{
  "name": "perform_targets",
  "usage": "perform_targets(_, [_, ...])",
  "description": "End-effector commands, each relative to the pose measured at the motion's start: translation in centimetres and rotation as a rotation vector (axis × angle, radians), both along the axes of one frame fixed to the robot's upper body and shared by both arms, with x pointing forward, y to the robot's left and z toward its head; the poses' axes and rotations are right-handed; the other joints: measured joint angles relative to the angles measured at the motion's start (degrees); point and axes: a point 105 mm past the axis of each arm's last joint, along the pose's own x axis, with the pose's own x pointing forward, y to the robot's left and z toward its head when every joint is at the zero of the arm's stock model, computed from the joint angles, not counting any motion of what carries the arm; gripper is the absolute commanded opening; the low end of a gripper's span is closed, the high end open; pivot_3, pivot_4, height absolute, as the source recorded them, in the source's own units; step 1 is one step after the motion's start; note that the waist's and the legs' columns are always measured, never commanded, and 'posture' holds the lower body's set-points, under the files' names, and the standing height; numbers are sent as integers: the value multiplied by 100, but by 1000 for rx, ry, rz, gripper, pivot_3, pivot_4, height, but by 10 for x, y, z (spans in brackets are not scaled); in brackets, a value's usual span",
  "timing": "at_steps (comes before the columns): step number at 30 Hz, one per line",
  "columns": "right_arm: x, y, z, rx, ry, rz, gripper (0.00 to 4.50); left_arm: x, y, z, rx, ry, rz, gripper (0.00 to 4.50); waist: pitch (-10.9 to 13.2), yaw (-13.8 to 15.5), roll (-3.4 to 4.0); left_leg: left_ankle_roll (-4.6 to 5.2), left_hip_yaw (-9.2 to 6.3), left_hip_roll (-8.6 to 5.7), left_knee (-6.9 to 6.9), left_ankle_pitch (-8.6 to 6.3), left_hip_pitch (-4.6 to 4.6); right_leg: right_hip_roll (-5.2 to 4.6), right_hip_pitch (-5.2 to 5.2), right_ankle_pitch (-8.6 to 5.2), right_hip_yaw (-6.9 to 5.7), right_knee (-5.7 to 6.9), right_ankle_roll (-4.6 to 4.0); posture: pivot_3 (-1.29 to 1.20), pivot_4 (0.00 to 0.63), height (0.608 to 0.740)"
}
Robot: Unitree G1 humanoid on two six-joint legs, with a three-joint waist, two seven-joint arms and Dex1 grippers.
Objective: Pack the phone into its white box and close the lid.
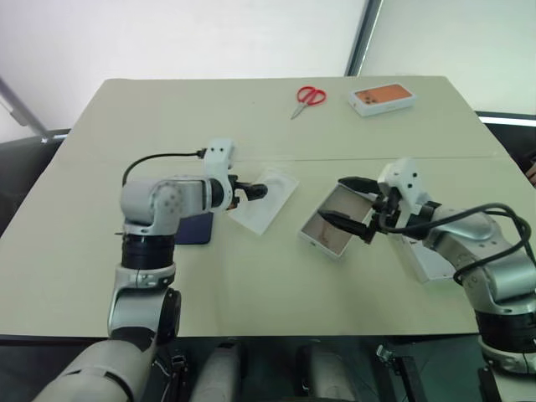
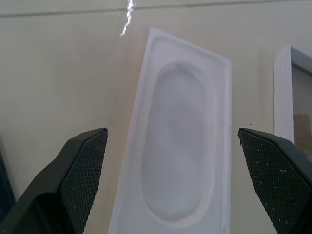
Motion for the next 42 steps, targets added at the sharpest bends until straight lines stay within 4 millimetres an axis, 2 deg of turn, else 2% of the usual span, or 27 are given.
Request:
perform_targets(1, [-11, 2, 14, -15, -47, 33, 4500, -1, -1, 0, 53, 26, -46, 4481, 0, -14, 0, 0, 0, 0, 0, 0, 0, 0, -1, 0, 1, 0, 0, 0, 150, 697])
perform_targets(6, [-18, 1, 9, -33, -32, 42, 4500, -3, -1, -9, 65, 96, -69, 4481, 0, -1, 0, 0, -1, 2, -1, 0, 0, 1, -2, 0, 1, 1, 0, 0, 150, 697])
perform_targets(8, [-17, 0, 7, -42, -30, 35, 4500, -2, -4, -8, 38, 97, -72, 3956, 0, -1, 0, 0, 0, 2, -1, 0, 0, -3, -1, 0, 1, 0, 0, 0, 150, 697])
perform_targets(10, [-16, -1, 5, -45, -29, 32, 4500, -2, -5, -8, 21, 96, -73, 3221, 0, 1, 0, 0, 0, 2, -1, 0, 0, -6, -1, 0, 1, 0, 0, 0, 150, 697])
perform_targets(16, [-12, -3, -1, -55, -27, 14, 4500, 0, 1, 1, -27, 67, -40, 77, 0, -9, 0, -2, -1, 2, -1, 1, 0, -6, -1, 0, 1, 1, 0, 0, 150, 697])
perform_targets(21, [-10, -6, -2, -57, -32, -4, 4500, 11, 15, 19, -28, -86, 41, 27, 0, 2, -1, -5, 0, 5, -1, 3, 1, -5, -2, 0, 1, 2, 0, 0, 150, 697])
perform_targets(24, [-7, -17, -1, -86, -44, -39, 4500, 12, 10, 31, -132, -99, 37, 27, 0, 6, 0, -6, 0, 3, -1, 4, 0, -8, -1, 0, 1, 1, 0, 0, 150, 697])
perform_targets(28, [-4, -43, 5, -154, -64, -110, 4500, 0, -25, 57, -389, -64, -90, 27, 3, 80, -5, -6, -1, 0, 4, 3, -8, -13, -1, 0, -5, -1, 0, 0, 150, 697])
perform_targets(33, [-10, -81, 9, -267, -51, -184, 4500, -20, -73, 62, -447, 4, -283, 27, 5, 136, -9, -3, 4, -6, 8, 2, -14, -20, 0, -2, -9, -6, 4, 0, 150, 697])
perform_targets(37, [-20, -93, 5, -321, -21, -186, 4500, -25, -102, 45, -356, 52, -372, 27, 5, 105, -9, -3, 11, -7, 5, 2, -8, -17, 2, -2, -9, -3, 5, 0, 150, 697])
perform_targets(42, [-23, -94, 5, -311, -38, -220, 4500, -27, -130, 30, -292, 88, -465, 27, 5, 79, -8, -3, 15, -7, 1, 2, 3, -14, 3, -2, -2, 1, 4, 0, 150, 697])
